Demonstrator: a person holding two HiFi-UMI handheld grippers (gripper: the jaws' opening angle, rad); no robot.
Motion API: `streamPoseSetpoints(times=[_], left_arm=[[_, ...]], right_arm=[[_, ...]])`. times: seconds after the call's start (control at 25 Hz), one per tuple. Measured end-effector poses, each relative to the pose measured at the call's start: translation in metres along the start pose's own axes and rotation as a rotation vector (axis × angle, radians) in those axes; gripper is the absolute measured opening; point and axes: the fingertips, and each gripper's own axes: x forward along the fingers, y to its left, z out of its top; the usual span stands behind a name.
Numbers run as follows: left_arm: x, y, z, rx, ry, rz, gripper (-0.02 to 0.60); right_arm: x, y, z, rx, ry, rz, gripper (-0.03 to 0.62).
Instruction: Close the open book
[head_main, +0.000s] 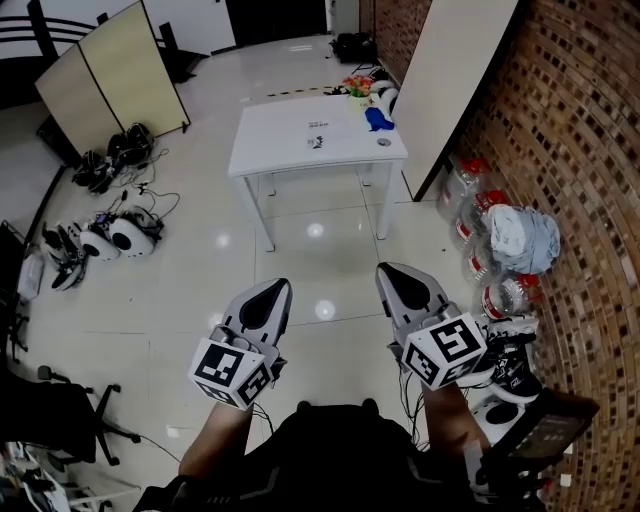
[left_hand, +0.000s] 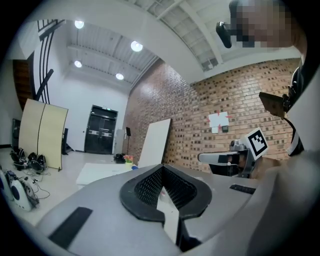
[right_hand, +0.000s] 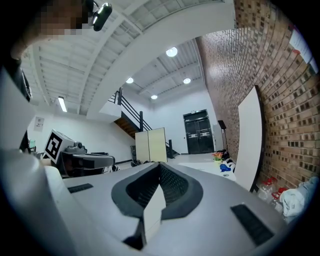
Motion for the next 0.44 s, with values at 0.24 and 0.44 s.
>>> streamPoseSetpoints(times=[0.24,0.44], left_arm=[[-0.0007,0.007,-0.0016,-0.003,0.017,0.015,0.0],[0.004,0.0075,-0.0035,-0.013,0.009,0.027,0.0]], right_arm=[[0.0059,0.0019,0.0037,-0.001,-0.013,0.006,0.002],[0.0071,-0.0011,0.001,0.0,0.0,0.008,0.002]])
